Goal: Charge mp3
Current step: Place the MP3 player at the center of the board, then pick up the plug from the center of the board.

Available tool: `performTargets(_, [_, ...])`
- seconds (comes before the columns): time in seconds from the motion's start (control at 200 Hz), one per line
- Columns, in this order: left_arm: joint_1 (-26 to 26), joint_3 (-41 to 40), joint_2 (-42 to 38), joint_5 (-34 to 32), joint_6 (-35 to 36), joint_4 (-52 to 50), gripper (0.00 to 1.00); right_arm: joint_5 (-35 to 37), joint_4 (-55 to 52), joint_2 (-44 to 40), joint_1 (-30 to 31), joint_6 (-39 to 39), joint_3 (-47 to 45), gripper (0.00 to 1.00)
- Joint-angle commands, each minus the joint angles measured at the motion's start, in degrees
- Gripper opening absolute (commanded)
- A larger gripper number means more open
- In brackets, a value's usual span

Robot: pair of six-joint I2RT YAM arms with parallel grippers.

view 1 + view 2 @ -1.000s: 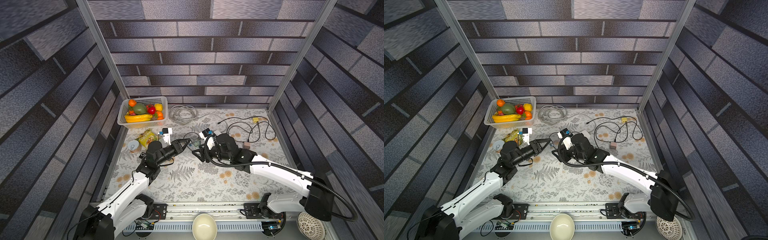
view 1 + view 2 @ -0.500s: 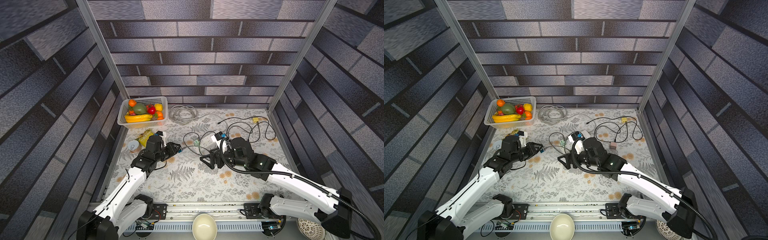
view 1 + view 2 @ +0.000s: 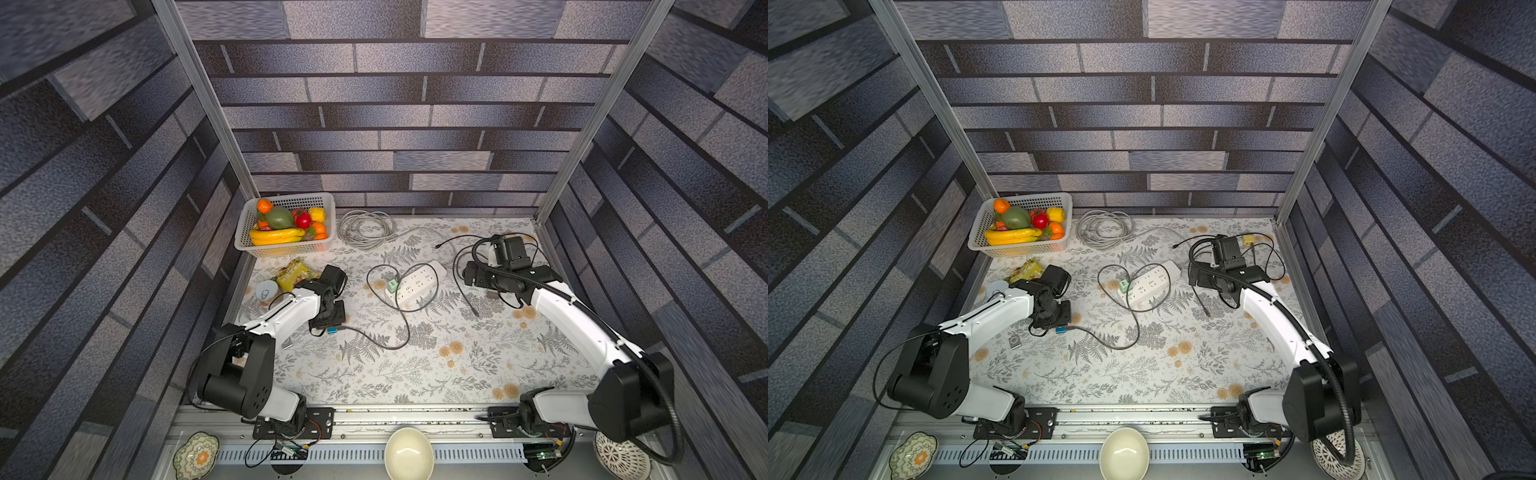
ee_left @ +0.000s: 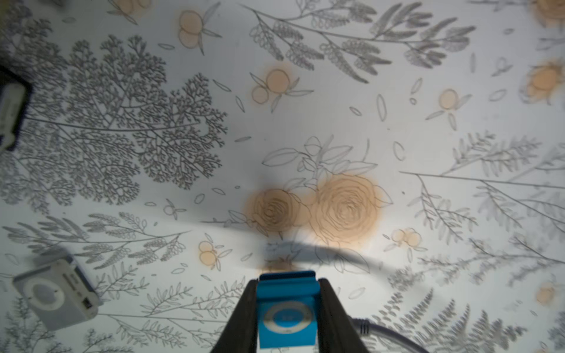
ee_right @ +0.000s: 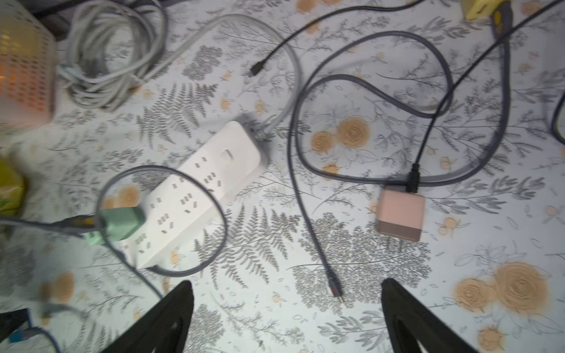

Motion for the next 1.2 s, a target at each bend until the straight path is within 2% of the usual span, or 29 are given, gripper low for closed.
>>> performTargets(0.0, [1.7, 3.9, 3.9, -5.3, 4.4, -0.4, 0.33, 3.2, -2.9, 5.7, -6.1, -3.5, 0.5, 0.95])
performTargets(0.08, [1.6, 4.7, 5.3, -6.5, 4.9, 2.5, 0.61, 3.3, -0.6, 9.7, -8.5, -4.1, 0.5, 0.94])
performTargets(0.125, [1.7, 5.8, 5.6, -5.1, 4.9, 3.0, 0.73, 2.2, 0.4, 12.3, -9.7, -4.3, 0.4, 0.93])
performTargets(0.245, [0.8, 7.3, 2.0, -1.7, 4.2, 5.7, 0.84, -1.3, 1.5, 19.7, -11.4, -5.5, 3.3, 0.88])
performTargets(0.261, [0.7, 7.4, 1.2, -1.4, 4.0, 5.9, 0.90, -1.3, 1.7, 20.4, -11.5, -5.5, 3.6, 0.88])
performTargets(0.321, [-0.4, 7.2, -3.2, -0.6, 3.7, 7.3, 1.00, -2.0, 2.3, 22.9, -11.9, -5.6, 4.9, 0.86])
performTargets(0.466, [-2.8, 4.7, -16.4, 4.2, 2.6, 12.9, 1.00, -3.0, 2.5, 27.4, -12.0, -5.9, 7.5, 0.76])
performTargets(0.591, [-5.4, 0.3, -25.6, 10.2, 2.2, 21.6, 1.00, -2.5, 0.7, 29.5, -12.1, -6.3, 9.3, 0.53])
performTargets(0.731, [-8.9, -4.3, -30.7, 14.2, 3.1, 30.1, 1.00, -4.4, 0.8, 23.7, -11.9, -5.1, 6.5, 0.24])
performTargets(0.787, [-11.1, -6.7, -31.1, 15.2, 3.9, 35.8, 1.00, -5.9, 1.0, 19.3, -11.4, -4.4, 4.8, 0.20])
performTargets(0.872, [-15.7, -10.6, -29.2, 17.0, 5.2, 47.3, 1.00, -10.4, 2.9, 10.6, -9.9, -2.0, 1.3, 0.15])
performTargets(0.957, [-20.8, -13.2, -23.1, 17.3, 7.3, 59.5, 1.00, -14.2, 5.4, 2.1, -6.0, 1.5, -2.0, 0.14])
performTargets(1.077, [-25.1, -11.6, -11.8, 18.8, 6.5, 72.2, 1.00, -16.2, 5.6, -4.6, -0.3, 5.7, -2.0, 0.14])
performTargets(1.197, [-29.1, -8.1, -2.9, 18.4, 9.4, 81.6, 1.00, -15.3, 6.9, -8.2, 4.3, 9.3, -2.6, 0.12])
